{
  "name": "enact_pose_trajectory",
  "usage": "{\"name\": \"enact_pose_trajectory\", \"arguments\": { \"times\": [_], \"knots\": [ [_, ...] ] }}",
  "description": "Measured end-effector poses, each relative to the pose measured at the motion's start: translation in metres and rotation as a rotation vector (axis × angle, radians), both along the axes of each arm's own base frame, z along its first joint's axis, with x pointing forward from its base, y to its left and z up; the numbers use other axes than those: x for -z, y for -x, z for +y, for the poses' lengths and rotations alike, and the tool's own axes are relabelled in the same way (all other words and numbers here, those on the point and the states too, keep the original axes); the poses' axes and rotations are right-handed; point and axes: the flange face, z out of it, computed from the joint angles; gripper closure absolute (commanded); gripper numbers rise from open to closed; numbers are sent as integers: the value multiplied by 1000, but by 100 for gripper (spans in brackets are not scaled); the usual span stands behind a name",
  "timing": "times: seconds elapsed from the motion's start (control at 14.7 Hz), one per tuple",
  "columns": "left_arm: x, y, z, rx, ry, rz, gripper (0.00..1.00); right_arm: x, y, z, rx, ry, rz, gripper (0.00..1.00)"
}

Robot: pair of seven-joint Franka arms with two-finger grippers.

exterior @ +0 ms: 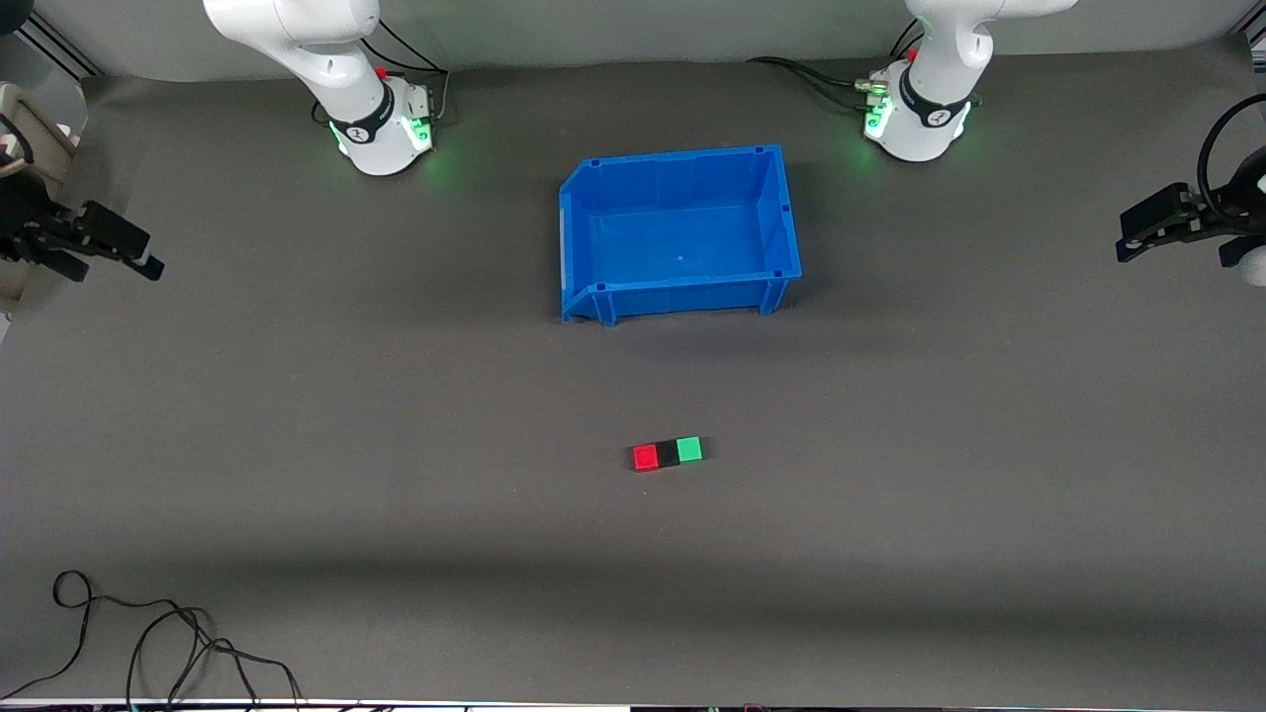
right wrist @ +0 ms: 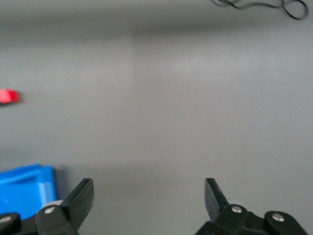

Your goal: Attach green and red cubes to black cube

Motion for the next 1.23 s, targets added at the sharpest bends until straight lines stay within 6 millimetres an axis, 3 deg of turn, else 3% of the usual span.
{"name": "enact_pose_trajectory", "arguments": {
  "times": [0.27,0.48,0.61,0.82,1.23],
  "knots": [
    [2,0,3,-6,0,5,0,18,-4,36,-82,89,52,0],
    [10,-1,4,-8,-1,18,1,9,-7,33,-76,90,28,0],
    [14,-2,4,-7,-1,25,7,4,-7,34,-73,71,14,0],
    [20,-6,3,1,0,29,1,1,-8,40,-70,16,3,0],
    [22,-9,-1,8,1,20,0,0,-9,37,-62,7,-1,0]
  ]
}}
